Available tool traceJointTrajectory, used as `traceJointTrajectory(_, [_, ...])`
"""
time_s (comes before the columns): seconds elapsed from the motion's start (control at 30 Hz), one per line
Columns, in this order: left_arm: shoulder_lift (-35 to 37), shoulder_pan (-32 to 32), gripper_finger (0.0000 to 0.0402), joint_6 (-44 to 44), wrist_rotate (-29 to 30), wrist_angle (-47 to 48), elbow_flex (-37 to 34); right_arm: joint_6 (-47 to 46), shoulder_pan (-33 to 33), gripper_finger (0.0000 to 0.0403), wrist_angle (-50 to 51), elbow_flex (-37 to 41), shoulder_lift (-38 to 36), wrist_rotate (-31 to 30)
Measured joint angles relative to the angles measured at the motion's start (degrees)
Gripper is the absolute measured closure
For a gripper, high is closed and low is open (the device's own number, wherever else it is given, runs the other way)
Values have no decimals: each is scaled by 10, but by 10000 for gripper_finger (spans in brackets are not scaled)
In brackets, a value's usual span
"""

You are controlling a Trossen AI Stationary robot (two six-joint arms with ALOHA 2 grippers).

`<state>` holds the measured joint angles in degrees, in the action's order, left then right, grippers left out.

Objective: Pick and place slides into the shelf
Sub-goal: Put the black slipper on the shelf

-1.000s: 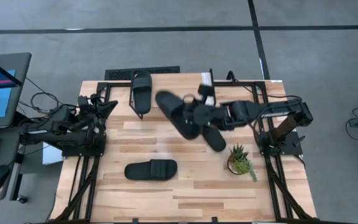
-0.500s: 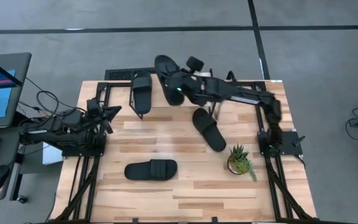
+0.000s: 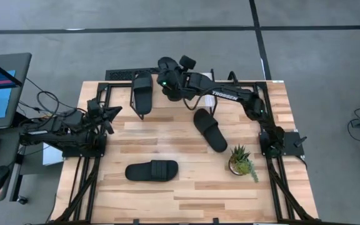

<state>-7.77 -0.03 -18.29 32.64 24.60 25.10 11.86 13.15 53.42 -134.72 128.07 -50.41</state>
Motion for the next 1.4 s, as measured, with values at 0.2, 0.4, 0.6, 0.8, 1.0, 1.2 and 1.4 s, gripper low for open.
traceJointTrajectory(0.2, [-9,0,402,7,23,1,0,5,-4,403,-21,-2,15,-3])
traceJointTrajectory(0.4, [-31,0,402,2,22,1,0,7,-7,403,-48,-2,24,0])
traceJointTrajectory(0.6, [-59,0,401,0,17,1,0,6,-12,403,-63,-2,26,-6])
traceJointTrajectory(0.8, [-82,0,402,-4,16,-1,0,-2,-11,403,-74,-2,26,-6])
traceJointTrajectory(1.0, [-85,0,401,-8,16,-1,0,-18,-11,403,-73,-1,26,-6])
traceJointTrajectory(1.2, [-85,0,401,-10,16,-1,0,-53,-14,403,-72,-1,26,-6])
traceJointTrajectory(1.4, [-85,0,402,-10,16,-1,0,-68,-16,403,-73,3,26,-6])
